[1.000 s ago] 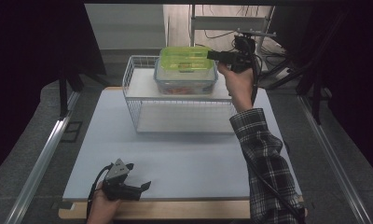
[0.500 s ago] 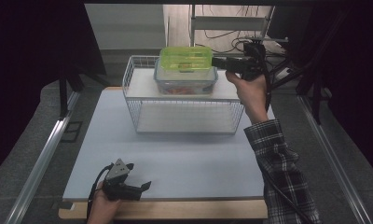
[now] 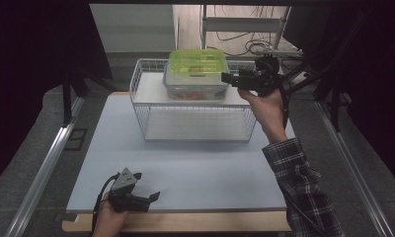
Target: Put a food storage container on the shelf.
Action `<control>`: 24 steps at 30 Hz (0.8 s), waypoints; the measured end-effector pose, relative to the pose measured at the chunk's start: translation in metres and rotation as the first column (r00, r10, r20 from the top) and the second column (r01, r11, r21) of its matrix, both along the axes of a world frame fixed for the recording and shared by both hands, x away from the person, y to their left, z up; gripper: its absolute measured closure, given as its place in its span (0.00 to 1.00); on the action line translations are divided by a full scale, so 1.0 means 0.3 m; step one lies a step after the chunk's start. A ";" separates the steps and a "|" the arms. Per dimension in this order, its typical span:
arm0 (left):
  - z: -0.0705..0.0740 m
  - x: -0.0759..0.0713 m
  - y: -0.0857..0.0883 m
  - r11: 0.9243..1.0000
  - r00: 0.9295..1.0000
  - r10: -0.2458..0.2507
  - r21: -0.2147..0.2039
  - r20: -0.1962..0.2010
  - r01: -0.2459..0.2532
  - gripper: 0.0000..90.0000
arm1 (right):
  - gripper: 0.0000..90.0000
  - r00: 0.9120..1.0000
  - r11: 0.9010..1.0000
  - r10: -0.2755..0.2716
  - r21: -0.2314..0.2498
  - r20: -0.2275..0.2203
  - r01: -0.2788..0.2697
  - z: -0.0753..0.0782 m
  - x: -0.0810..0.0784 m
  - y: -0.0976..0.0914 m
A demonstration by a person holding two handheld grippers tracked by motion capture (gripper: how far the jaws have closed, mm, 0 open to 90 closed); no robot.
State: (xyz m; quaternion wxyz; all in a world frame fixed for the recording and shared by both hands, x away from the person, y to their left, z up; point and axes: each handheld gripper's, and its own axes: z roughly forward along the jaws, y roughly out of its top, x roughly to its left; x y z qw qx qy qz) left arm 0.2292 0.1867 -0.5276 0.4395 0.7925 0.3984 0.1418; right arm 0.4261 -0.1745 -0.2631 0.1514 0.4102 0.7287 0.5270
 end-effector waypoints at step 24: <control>-0.004 0.002 -0.005 1.000 1.000 -0.001 0.000 -0.001 0.001 0.05 | 0.18 0.997 0.995 0.068 -0.074 0.036 -0.065 -0.087 -0.064 0.033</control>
